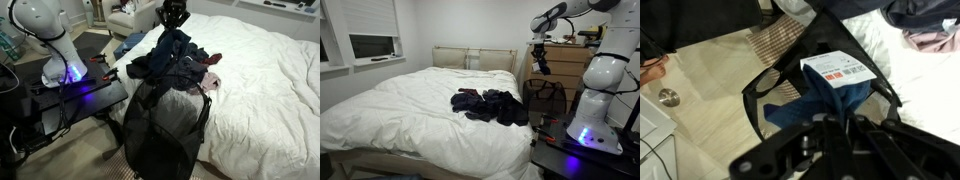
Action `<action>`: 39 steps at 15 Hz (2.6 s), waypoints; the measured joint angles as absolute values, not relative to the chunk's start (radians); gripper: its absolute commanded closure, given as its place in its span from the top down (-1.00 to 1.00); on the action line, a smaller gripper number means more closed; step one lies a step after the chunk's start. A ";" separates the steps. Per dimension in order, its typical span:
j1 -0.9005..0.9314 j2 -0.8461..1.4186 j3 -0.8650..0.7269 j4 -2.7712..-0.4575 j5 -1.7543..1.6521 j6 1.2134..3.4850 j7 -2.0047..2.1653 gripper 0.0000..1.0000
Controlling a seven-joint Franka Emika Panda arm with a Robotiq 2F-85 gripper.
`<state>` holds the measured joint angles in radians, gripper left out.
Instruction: Pick the socks and put them in the bag
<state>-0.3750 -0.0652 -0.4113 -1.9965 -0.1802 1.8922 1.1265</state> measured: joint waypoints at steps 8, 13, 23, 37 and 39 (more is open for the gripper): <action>-0.416 -0.113 -0.406 -2.034 -0.412 1.916 1.572 -0.96; -0.450 -0.118 -0.413 -2.034 -0.464 1.917 1.669 -0.96; -0.483 -0.117 -0.427 -2.037 -0.598 2.066 1.705 -0.33; -0.441 -0.134 -0.404 -2.147 -0.570 2.411 1.598 1.00; -0.417 -0.144 -0.387 -2.174 -0.478 2.413 1.487 1.00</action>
<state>-0.4166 -0.1435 -0.3868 -2.1739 -0.4783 2.4126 1.4873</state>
